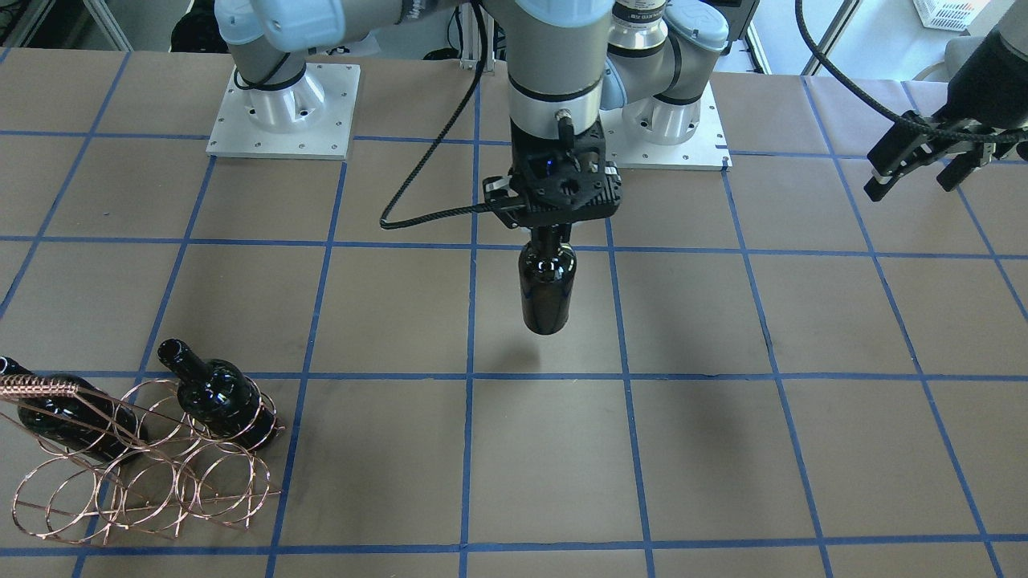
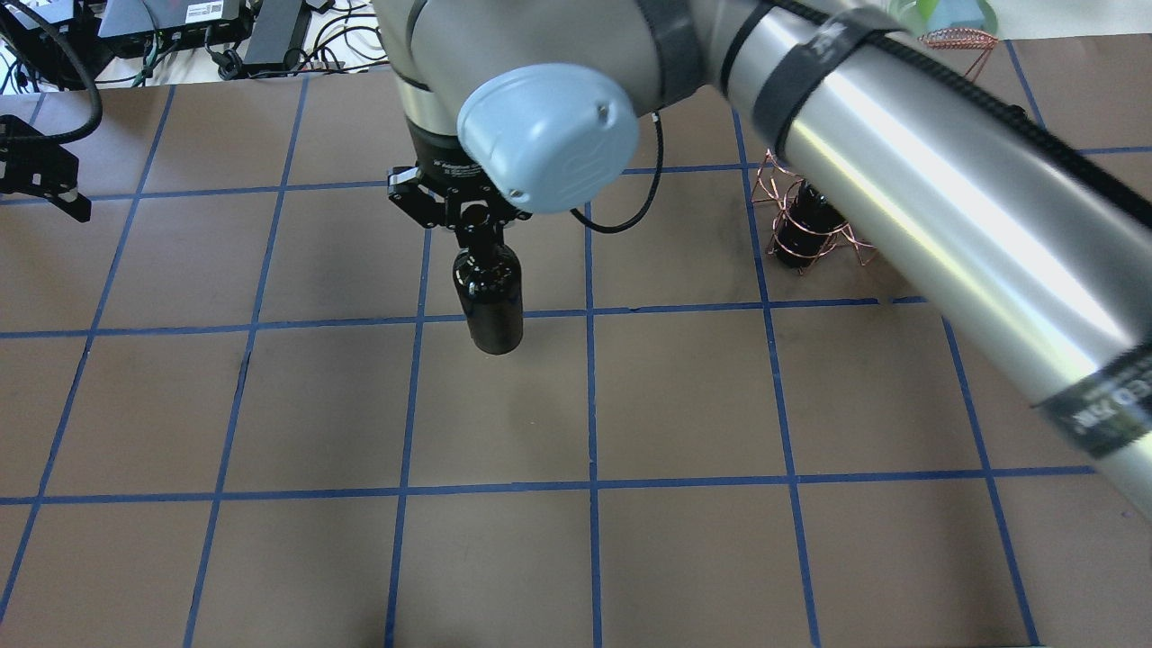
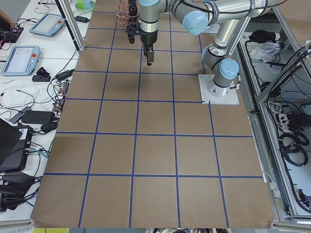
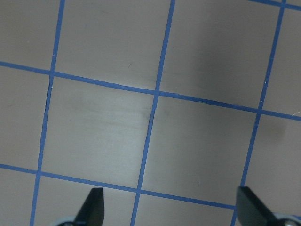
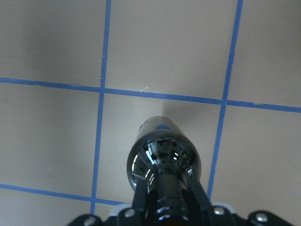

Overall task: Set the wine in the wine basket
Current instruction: 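Lift the bottle with the right gripper and carry it toward the copper rack, then lower the bottle into an empty slot of the copper wire rack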

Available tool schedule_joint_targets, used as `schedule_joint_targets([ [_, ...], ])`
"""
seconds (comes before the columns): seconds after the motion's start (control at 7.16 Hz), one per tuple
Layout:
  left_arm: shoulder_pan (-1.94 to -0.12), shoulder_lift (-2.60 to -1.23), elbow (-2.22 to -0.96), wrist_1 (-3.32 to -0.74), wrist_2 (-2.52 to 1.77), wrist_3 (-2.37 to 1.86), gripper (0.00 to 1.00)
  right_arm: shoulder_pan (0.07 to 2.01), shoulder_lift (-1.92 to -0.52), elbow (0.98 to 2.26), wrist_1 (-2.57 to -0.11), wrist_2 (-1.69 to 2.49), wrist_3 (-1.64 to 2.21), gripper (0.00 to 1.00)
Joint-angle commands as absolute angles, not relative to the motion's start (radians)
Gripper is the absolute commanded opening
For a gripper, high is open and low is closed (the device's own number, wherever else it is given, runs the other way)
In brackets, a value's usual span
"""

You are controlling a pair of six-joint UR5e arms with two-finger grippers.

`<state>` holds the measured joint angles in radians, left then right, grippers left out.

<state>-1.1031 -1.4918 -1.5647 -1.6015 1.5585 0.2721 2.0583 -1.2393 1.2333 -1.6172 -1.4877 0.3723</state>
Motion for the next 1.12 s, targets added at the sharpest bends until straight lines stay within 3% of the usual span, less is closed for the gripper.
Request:
schedule_joint_targets([
  [0.0,-1.104,-1.491,-1.565,-1.601,1.559,0.270,1.00,2.008,-1.298,1.275,-1.569,-1.512,0.322,0.00],
  [0.98,-1.106,-1.491,-1.566,-1.603,1.559,0.264,1.00,1.715,-1.497,1.276,-1.361,-1.597,-0.102,0.00],
])
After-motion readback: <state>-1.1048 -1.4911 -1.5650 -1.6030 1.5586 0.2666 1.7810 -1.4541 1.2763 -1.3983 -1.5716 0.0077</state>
